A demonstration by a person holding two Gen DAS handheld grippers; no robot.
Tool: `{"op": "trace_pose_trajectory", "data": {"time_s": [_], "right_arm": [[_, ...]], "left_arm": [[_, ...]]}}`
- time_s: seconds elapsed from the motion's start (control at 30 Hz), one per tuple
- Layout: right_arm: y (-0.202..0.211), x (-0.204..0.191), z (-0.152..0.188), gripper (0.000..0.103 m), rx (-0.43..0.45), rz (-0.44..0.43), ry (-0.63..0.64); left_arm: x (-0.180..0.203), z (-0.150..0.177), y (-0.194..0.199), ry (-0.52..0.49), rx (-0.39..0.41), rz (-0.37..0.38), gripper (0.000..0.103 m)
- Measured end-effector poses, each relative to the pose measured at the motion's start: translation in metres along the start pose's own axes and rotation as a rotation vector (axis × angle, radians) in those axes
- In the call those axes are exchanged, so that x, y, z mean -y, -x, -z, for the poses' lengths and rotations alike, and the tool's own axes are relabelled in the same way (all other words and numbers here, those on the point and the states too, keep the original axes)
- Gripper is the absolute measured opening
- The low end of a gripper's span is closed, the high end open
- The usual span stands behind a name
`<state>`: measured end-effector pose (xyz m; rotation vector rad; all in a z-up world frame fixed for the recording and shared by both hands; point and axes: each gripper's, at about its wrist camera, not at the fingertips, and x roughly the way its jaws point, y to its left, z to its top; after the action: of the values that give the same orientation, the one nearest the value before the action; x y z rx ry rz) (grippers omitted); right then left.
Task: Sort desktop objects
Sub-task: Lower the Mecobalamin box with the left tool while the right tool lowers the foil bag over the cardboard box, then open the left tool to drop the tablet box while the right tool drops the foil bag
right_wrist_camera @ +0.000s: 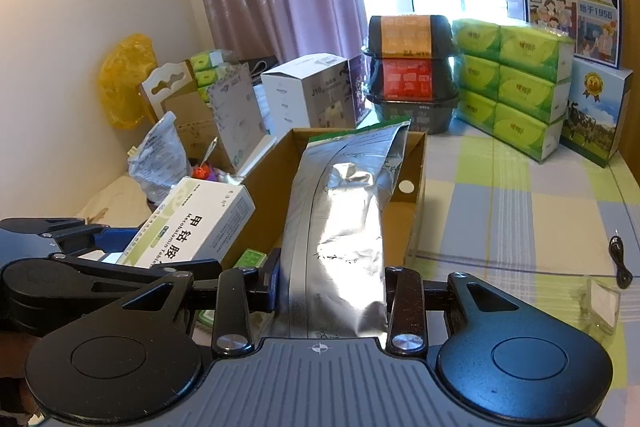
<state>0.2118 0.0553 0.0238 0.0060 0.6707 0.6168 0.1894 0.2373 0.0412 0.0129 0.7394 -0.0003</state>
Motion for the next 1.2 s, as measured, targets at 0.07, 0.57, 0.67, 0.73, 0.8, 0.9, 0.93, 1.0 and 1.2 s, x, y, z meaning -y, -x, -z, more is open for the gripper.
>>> {"op": "trace_pose_trajectory", "data": {"time_s": [0.07,0.57,0.67,0.73,0.8,0.9,0.93,1.0,1.2], "right_arm": [[-0.004,0.001,-0.001,0.034,-0.003,0.002,-0.006],[-0.024,0.007,-0.007,0.034,-0.012,0.004,-0.025],[-0.029,0.008,-0.008,0.034,-0.014,0.008,-0.029],[-0.032,0.011,-0.008,0.034,-0.016,0.010,-0.033],[-0.035,0.013,-0.008,0.034,-0.019,0.013,-0.039],[-0.038,0.017,-0.007,0.034,-0.025,0.015,-0.048],[-0.039,0.018,-0.006,0.034,-0.026,0.015,-0.050],[-0.040,0.019,-0.005,0.034,-0.028,0.015,-0.052],[-0.046,0.015,-0.004,0.035,-0.037,-0.003,-0.057]], "left_arm": [[-0.001,-0.001,-0.004,0.003,-0.004,0.002,0.067],[-0.012,-0.008,-0.027,0.015,-0.023,0.008,0.068],[-0.014,-0.010,-0.032,0.026,-0.023,0.007,0.068],[-0.016,-0.011,-0.036,0.030,-0.026,0.010,0.068],[-0.017,-0.012,-0.042,0.040,-0.029,0.015,0.068],[-0.021,-0.012,-0.052,0.066,-0.032,0.005,0.080],[-0.023,-0.011,-0.052,0.077,-0.029,0.005,0.080],[-0.027,-0.009,-0.051,0.101,-0.025,0.009,0.080],[-0.034,-0.002,-0.039,0.122,-0.010,-0.005,0.080]]}}
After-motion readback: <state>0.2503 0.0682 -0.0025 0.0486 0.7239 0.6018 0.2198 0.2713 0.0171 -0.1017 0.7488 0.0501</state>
